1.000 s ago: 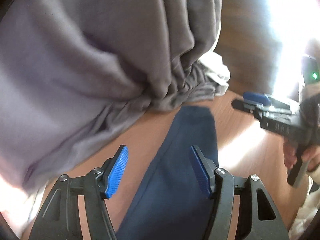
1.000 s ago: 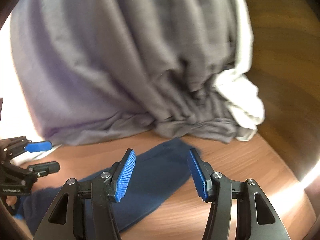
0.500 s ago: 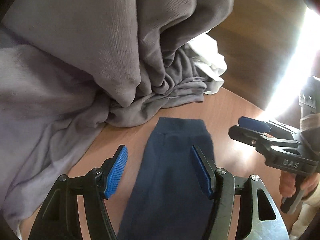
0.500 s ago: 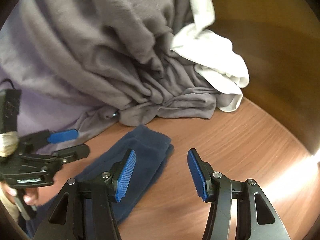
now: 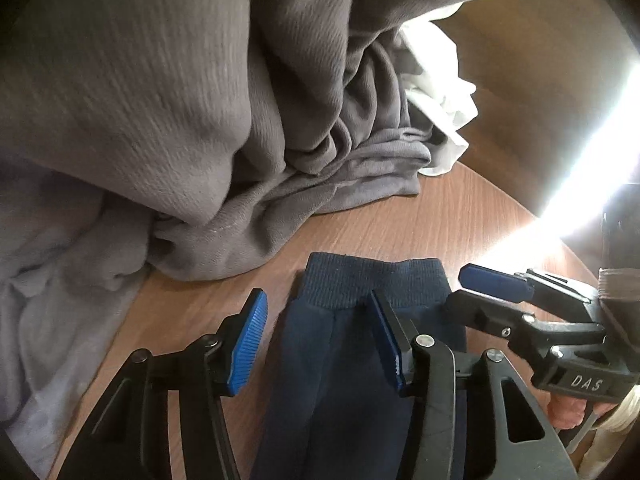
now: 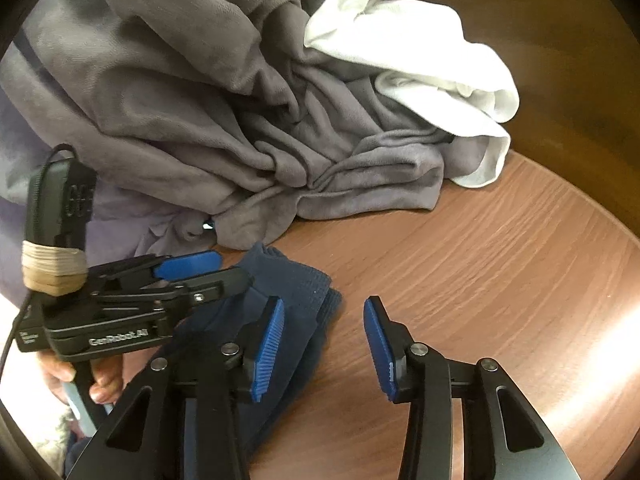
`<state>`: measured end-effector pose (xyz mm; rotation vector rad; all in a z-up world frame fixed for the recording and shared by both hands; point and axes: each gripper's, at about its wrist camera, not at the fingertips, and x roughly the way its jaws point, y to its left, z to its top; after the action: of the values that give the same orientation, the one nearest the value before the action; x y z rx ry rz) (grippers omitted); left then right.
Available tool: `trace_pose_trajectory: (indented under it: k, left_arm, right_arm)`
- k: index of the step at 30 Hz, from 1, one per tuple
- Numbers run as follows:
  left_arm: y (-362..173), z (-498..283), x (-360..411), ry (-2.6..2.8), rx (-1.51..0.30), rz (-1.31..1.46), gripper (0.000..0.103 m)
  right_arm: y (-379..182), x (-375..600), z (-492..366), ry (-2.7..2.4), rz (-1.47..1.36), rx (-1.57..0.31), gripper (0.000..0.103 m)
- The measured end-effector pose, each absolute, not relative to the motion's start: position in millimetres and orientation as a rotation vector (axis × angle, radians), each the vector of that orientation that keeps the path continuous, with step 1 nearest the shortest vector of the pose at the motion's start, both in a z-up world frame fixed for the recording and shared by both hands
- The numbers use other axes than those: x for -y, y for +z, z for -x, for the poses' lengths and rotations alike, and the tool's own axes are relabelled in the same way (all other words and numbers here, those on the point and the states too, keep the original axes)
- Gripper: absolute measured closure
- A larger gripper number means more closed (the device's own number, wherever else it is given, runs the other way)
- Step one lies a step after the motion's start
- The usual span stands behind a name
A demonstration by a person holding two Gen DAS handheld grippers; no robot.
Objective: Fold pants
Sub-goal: 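Grasp the ribbed cuff end with the left tool while the right tool grasps beside it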
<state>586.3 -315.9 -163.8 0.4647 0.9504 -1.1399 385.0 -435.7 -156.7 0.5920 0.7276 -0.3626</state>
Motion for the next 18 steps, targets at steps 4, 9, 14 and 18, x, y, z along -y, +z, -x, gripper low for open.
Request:
trace_pose_trajectory:
  k: [4, 9, 14, 18]
  left_arm:
    - [-168.8, -589.9, 319.2, -1.157, -0.97, -0.45, 0.053]
    - [-173.8, -593.0, 317.0, -1.166, -0.996, -0.435, 0.053]
    - [-177.3, -595.2, 318.7, -1.179, -1.015, -0.419, 0.053]
    - [-177.0, -596.1, 320.2, -1.2, -1.032, -0.41, 0.064]
  right_arm:
    - [-164.4, 436.7, -389.8, -0.356, -0.6, -0.732, 0.06]
    - [-172.4, 437.7, -396.1, -0.335, -0.624, -0.741, 0.06]
    - [-174.0, 438.5, -398.1, -0.324, -0.631, -0.741, 0.063]
    - [-173.7, 436.6, -399.8, -0.315, -0.618, -0.737, 0.066]
